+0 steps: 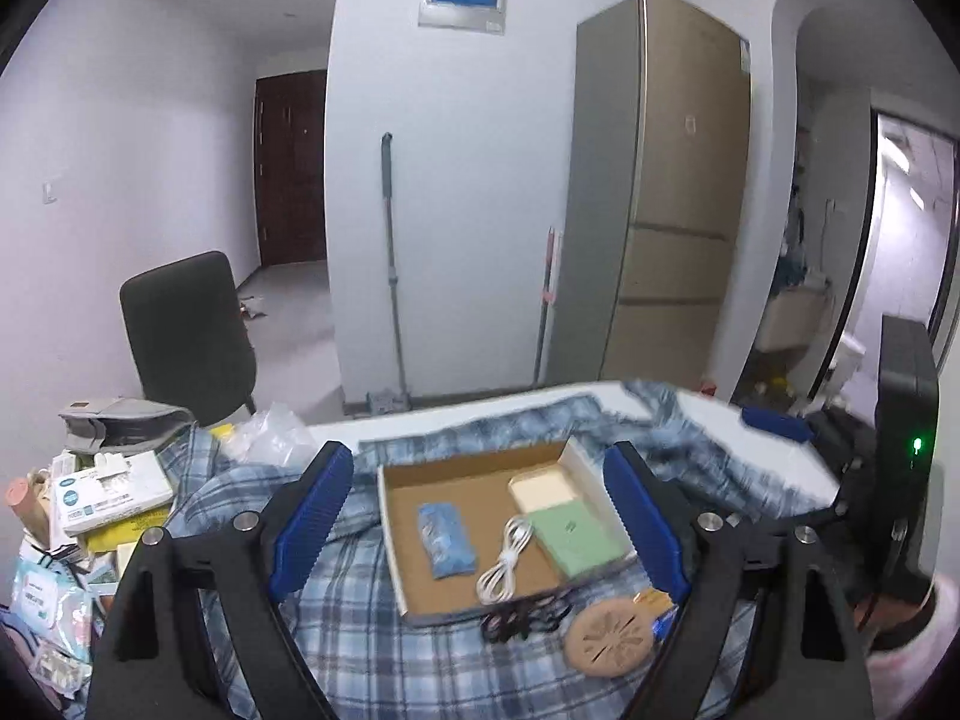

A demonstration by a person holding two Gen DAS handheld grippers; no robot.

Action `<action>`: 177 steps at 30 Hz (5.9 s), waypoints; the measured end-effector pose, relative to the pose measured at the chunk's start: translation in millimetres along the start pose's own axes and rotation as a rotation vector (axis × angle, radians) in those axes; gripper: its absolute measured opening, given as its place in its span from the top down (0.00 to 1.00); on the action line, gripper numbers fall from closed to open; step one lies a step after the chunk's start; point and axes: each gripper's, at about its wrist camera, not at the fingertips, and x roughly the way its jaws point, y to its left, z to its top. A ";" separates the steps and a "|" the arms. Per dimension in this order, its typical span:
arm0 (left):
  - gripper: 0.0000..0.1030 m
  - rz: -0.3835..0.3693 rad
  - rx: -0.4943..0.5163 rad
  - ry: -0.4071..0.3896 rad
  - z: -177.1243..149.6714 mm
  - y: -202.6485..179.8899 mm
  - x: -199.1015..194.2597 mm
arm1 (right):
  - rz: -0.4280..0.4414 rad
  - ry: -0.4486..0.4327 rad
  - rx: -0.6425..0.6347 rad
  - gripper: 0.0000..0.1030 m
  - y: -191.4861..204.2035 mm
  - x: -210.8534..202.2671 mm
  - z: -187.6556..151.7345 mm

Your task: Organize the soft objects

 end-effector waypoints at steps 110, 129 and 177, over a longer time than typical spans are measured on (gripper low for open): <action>0.21 -0.044 -0.028 0.236 -113.5 -30.3 51.0 | 0.048 0.310 0.376 0.22 -30.9 24.6 -143.6; 0.21 -0.014 -0.070 0.227 -146.5 -7.9 77.3 | 0.034 0.360 0.309 0.31 -17.3 70.7 -147.5; 0.20 0.083 -0.110 -0.098 45.9 -11.4 32.9 | -0.037 -0.243 0.275 0.48 -35.2 -5.2 79.6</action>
